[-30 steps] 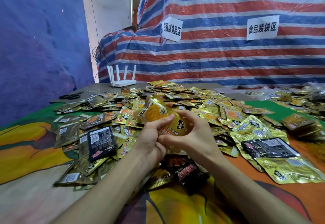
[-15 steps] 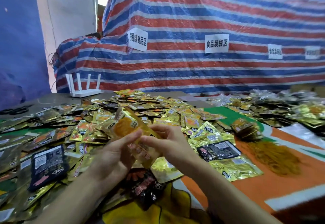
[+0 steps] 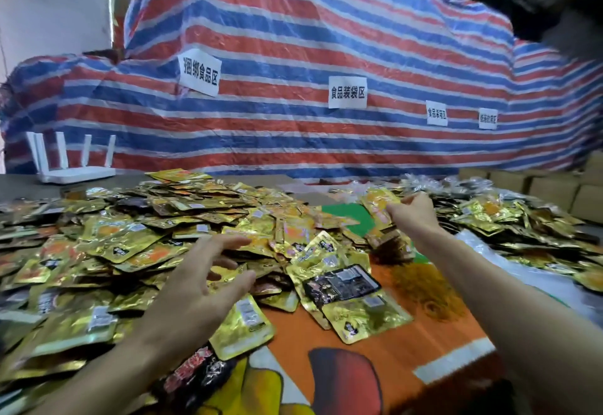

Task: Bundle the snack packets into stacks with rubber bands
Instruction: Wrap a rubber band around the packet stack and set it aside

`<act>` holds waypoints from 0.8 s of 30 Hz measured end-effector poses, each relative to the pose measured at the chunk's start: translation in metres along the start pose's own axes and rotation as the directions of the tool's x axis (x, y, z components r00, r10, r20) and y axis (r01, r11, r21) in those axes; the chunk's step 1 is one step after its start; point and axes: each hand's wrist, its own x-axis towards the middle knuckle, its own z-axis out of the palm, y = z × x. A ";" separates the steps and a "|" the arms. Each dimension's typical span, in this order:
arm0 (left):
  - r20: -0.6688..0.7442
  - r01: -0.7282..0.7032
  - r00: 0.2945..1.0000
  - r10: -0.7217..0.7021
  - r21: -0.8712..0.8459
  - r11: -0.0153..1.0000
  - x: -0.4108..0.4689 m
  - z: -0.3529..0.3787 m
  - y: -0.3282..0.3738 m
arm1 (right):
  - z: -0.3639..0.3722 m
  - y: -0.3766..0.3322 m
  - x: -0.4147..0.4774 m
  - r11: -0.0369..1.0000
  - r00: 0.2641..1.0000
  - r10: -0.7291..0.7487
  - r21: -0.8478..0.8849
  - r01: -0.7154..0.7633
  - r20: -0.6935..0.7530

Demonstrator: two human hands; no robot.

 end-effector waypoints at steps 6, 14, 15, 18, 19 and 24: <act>0.013 -0.050 0.999 0.050 0.042 0.998 0.005 0.013 -0.005 | -0.017 0.052 0.054 0.972 0.961 0.139 -0.152 -0.178 -0.238; 0.037 -0.013 0.999 0.011 0.055 0.998 0.007 0.007 -0.012 | -0.008 0.097 0.063 0.819 0.928 0.337 -0.437 -0.373 -0.159; 0.038 -0.013 0.999 0.010 0.065 0.998 0.007 0.002 -0.011 | -0.009 0.093 0.060 0.796 0.928 0.337 -0.477 -0.372 -0.161; 0.032 0.003 0.999 -0.007 0.117 0.993 0.005 -0.013 -0.006 | -0.005 0.065 0.047 0.756 0.963 0.205 -0.597 -0.270 -0.175; 0.034 0.018 0.999 -0.022 0.132 0.991 0.005 -0.018 -0.005 | -0.001 0.051 0.039 0.751 0.980 0.127 -0.630 -0.196 -0.152; 0.110 0.045 0.990 -0.085 0.323 0.945 -0.005 -0.049 -0.006 | 0.031 -0.010 -0.021 0.841 0.937 -0.307 -0.415 0.348 0.166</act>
